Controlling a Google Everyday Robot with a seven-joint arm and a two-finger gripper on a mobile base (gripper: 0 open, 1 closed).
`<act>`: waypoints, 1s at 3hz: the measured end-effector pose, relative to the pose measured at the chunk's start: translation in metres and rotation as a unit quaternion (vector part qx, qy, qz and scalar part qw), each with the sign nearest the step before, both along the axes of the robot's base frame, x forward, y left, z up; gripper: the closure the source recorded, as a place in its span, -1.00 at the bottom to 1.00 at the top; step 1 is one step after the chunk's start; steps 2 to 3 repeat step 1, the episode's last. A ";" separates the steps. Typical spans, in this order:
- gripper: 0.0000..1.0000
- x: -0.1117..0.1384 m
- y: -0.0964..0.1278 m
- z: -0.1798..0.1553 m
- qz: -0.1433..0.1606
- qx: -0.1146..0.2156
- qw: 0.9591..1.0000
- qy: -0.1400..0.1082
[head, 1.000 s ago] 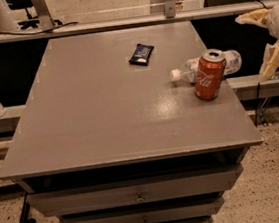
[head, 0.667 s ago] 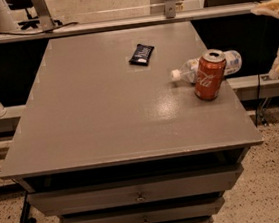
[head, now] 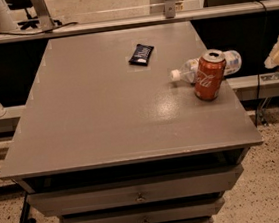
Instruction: Move blue plastic bottle near coke can
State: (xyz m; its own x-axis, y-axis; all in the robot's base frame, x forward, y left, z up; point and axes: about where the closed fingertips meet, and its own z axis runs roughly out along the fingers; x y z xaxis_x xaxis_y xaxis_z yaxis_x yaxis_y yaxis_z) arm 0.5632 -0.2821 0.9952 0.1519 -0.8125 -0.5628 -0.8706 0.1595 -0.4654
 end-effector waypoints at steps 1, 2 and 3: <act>-1.00 -0.001 0.002 0.001 0.001 0.000 1.000 0.000; -1.00 -0.001 0.002 0.001 0.001 0.000 1.000 0.000; -1.00 -0.001 0.002 0.001 0.001 0.000 1.000 0.000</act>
Offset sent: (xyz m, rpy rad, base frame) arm 0.0000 0.0000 0.0000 0.0000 0.0000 0.0000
